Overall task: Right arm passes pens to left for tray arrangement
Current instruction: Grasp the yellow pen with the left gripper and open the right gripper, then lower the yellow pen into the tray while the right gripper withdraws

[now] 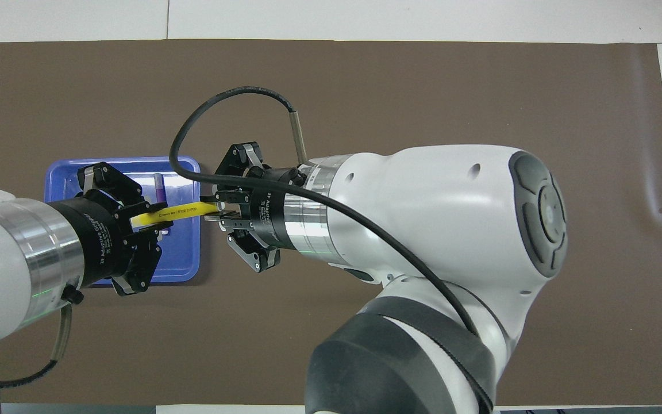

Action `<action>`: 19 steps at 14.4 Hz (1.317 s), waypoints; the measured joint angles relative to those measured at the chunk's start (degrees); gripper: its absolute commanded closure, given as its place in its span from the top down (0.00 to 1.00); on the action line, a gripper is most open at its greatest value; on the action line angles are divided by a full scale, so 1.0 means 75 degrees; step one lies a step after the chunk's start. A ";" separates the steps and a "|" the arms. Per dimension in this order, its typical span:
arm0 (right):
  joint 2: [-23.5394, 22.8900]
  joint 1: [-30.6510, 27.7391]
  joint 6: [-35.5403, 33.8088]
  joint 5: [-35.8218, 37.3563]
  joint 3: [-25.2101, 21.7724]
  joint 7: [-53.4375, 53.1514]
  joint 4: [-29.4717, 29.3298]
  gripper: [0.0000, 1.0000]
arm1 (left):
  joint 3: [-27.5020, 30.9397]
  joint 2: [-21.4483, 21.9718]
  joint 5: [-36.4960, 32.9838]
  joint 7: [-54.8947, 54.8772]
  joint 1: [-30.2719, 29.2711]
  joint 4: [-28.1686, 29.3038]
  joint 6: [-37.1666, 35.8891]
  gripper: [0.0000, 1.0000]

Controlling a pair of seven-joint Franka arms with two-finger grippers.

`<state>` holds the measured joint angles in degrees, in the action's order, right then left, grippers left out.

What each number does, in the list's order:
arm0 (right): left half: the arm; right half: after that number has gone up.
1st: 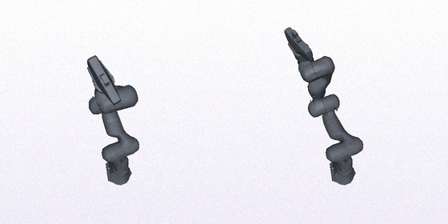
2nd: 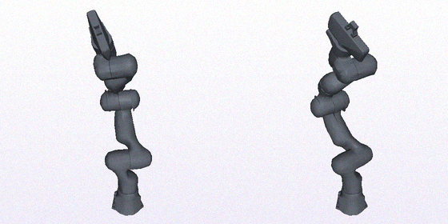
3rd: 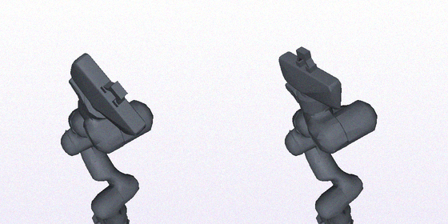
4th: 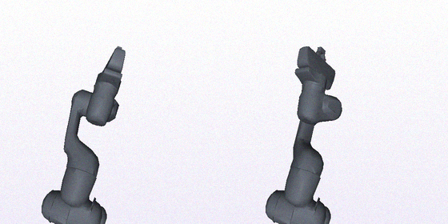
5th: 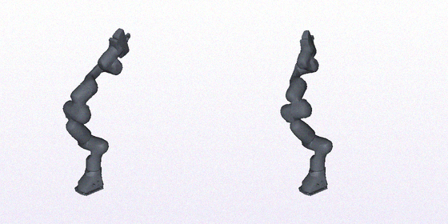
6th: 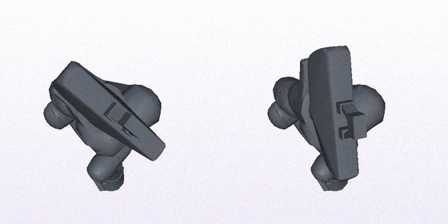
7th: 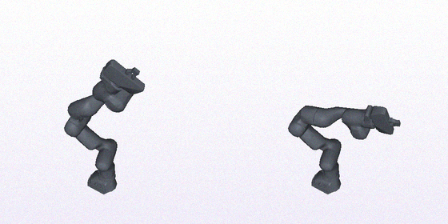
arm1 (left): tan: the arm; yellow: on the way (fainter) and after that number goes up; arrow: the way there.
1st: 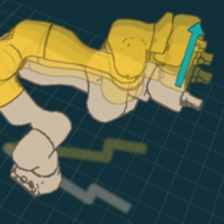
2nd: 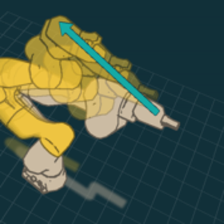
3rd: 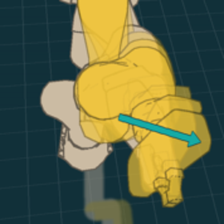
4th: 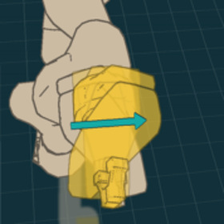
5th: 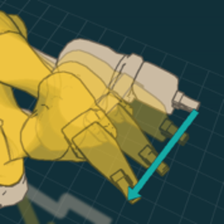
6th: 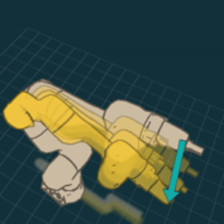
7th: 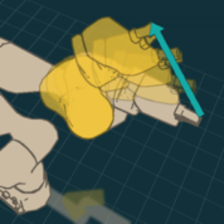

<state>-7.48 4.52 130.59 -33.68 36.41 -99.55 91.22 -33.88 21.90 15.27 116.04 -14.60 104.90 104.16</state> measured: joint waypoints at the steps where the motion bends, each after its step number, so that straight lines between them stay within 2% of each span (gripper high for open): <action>1: -0.0001 -0.0001 0.0000 0.0000 0.0000 0.0000 0.0000 0.40 | 0.0000 0.0000 0.0000 0.0000 0.0000 0.0000 0.0000 0.00; 2: -0.0003 -0.0003 -0.0001 0.0000 0.0000 0.0000 0.0000 0.87 | 0.0000 -0.0001 0.0000 0.0000 0.0000 0.0000 0.0003 0.00; 3: -0.0010 -0.0014 0.0034 0.0000 -0.0005 -0.0005 -0.0001 1.00 | -0.0004 0.0000 0.0003 0.0023 0.0001 0.0000 -0.0008 0.00; 7: -0.0031 -0.0068 -0.0017 0.0142 -0.0185 -0.0004 -0.0002 1.00 | 0.0011 0.0000 0.0003 0.0111 -0.0010 0.0000 0.0001 0.00; 11: 0.0011 -0.0081 -0.0781 0.1053 -0.0796 0.0450 -0.0041 1.00 | 0.0093 -0.0008 -0.0001 -0.0053 -0.0110 0.0004 0.0010 0.00; 15: 0.0329 -0.0095 -0.2135 0.1423 -0.1713 0.2472 -0.0039 1.00 | 0.0363 -0.0049 0.0011 -0.1385 -0.0691 0.0117 0.0010 0.00; 19: 0.0701 -0.0126 -0.3001 0.2153 -0.2569 0.5009 0.0272 1.00 | 0.1207 -0.0110 0.0292 -0.4045 -0.0776 0.0507 0.0000 0.00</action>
<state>-2.22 3.57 108.09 -17.53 17.14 -61.99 93.27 -24.83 21.08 17.45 85.70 -20.42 108.70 104.16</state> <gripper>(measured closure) 0.000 0.815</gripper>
